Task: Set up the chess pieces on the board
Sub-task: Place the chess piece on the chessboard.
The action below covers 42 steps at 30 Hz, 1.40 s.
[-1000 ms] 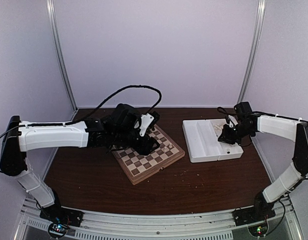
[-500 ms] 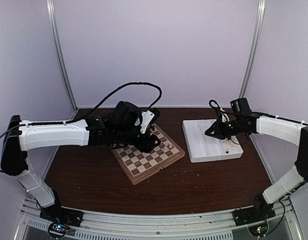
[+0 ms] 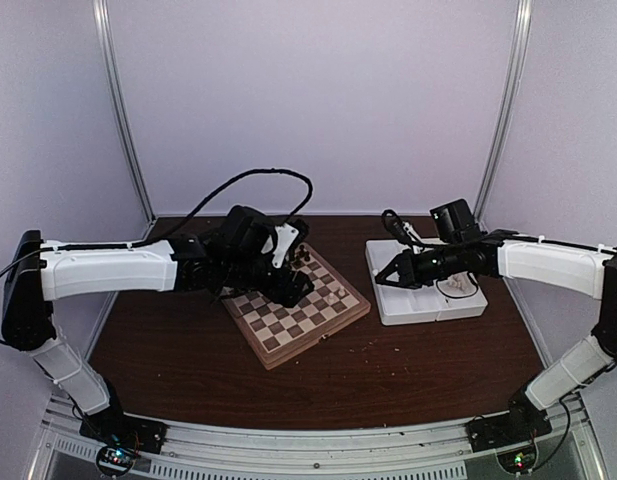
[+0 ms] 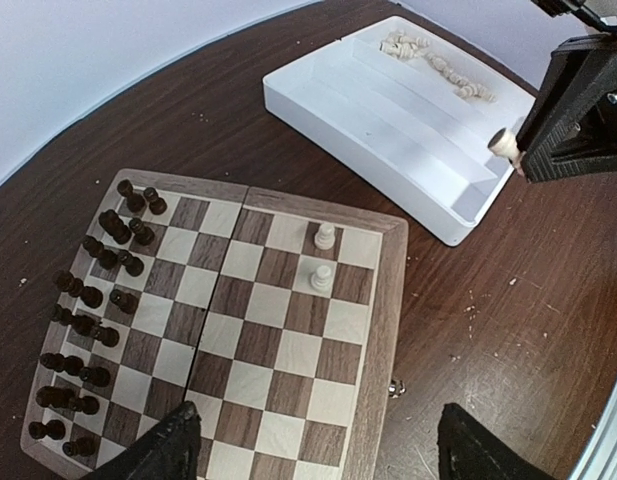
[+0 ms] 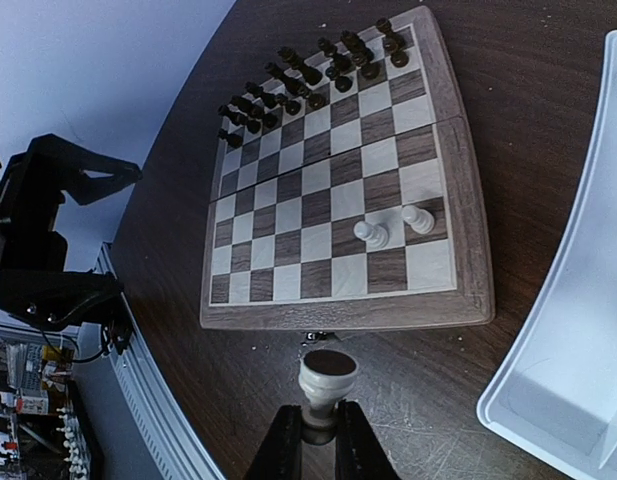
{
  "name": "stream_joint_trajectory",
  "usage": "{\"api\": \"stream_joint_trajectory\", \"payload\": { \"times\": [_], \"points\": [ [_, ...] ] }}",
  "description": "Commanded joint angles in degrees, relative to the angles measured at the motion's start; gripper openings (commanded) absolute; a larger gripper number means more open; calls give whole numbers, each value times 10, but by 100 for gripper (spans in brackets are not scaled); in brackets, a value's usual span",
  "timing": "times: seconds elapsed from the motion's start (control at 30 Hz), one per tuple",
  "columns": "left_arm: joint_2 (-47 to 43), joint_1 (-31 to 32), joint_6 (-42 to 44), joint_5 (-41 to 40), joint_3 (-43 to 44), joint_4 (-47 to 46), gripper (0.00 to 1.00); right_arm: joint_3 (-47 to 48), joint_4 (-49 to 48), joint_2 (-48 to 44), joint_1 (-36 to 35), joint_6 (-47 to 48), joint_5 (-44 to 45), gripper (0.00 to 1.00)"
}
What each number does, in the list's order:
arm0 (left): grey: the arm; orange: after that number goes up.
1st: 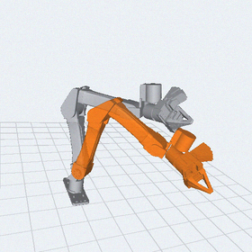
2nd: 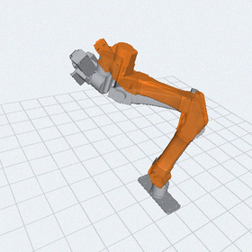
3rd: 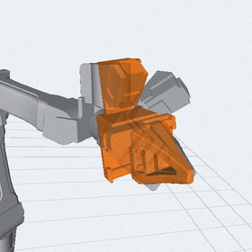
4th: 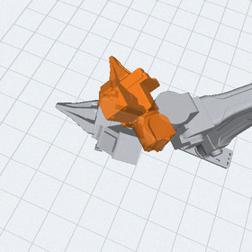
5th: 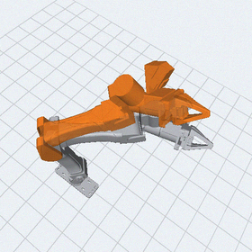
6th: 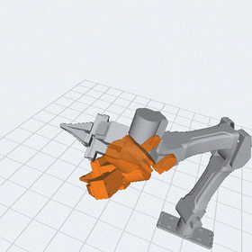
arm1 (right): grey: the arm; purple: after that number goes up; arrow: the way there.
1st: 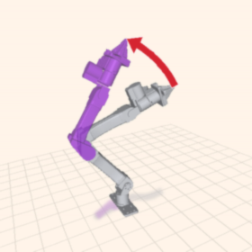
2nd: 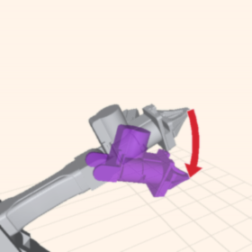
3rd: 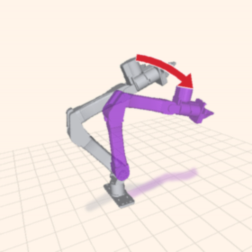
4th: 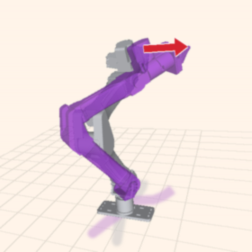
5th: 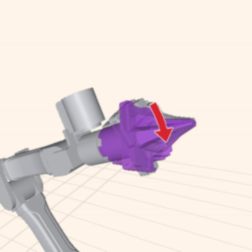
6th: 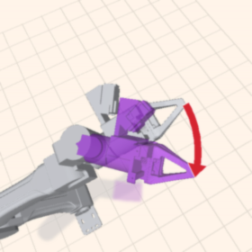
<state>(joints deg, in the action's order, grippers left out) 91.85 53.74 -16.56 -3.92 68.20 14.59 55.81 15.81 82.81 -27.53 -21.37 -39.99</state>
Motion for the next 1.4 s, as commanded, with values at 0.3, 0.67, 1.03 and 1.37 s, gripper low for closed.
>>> {"api": "stream_joint_trajectory", "payload": {
  "times": [0.3, 0.67, 1.03, 1.37],
  "points": [
    [-30, -49, -66, 13, -37, -1, 91, 77, -30, 86, -93, -9, 22, 12],
    [-69, -62, -84, -33, -98, 9, 98, 159, 14, 180, -161, -73, 64, 12],
    [-155, -62, -8, -29, -191, -43, 98, 399, 350, 290, -186, -2, 98, 11],
    [-262, -60, 185, 95, -376, -274, 91, 516, 439, 360, -208, 28, 91, 10]
  ]
}}
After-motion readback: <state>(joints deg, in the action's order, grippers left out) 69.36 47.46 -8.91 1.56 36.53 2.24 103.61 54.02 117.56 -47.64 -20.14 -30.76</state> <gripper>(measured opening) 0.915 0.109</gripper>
